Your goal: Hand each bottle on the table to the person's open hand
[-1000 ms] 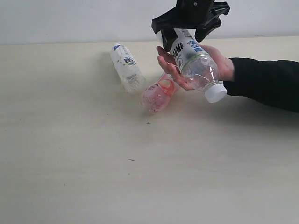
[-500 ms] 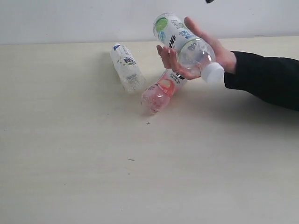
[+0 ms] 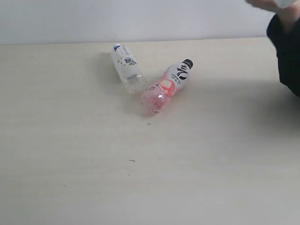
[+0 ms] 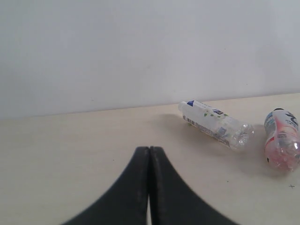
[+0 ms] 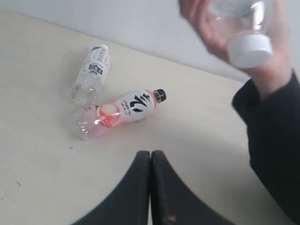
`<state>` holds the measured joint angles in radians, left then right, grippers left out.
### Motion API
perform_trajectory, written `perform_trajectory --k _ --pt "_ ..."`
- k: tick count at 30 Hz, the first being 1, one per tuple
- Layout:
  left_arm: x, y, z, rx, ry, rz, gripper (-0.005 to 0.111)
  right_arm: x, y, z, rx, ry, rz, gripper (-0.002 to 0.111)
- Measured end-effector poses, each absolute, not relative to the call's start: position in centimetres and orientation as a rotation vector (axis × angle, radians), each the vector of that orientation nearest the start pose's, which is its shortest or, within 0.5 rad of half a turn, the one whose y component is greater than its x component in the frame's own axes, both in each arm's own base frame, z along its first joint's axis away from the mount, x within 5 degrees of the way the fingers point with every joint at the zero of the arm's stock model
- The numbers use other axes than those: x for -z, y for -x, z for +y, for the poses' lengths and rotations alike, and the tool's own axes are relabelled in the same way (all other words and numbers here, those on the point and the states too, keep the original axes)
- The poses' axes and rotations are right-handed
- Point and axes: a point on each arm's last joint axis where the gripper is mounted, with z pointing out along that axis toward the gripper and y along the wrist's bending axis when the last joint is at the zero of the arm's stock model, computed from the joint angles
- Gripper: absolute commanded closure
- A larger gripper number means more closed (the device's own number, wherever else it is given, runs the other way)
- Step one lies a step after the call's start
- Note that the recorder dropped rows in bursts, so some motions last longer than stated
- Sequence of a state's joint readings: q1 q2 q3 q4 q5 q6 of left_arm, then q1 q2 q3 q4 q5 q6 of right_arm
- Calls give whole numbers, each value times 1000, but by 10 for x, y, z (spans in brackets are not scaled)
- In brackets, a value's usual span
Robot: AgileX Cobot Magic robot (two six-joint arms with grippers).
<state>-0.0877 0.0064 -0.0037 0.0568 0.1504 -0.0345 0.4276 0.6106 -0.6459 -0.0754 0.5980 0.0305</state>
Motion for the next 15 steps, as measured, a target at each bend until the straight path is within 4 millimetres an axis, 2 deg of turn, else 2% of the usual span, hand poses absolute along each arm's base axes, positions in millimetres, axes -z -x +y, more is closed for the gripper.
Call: perform_trajectory --k 5,11,15 --pt "-200 -56 -4 44 -83 1635 107 -307 -91 40 -275 396 1979 108" --pt "-200 -56 -4 44 -83 1635 107 -270 -92 39 -284 347 2041 108" --pt "-200 -56 -4 44 -83 1635 107 -265 -89 39 -330 305 1942 108"
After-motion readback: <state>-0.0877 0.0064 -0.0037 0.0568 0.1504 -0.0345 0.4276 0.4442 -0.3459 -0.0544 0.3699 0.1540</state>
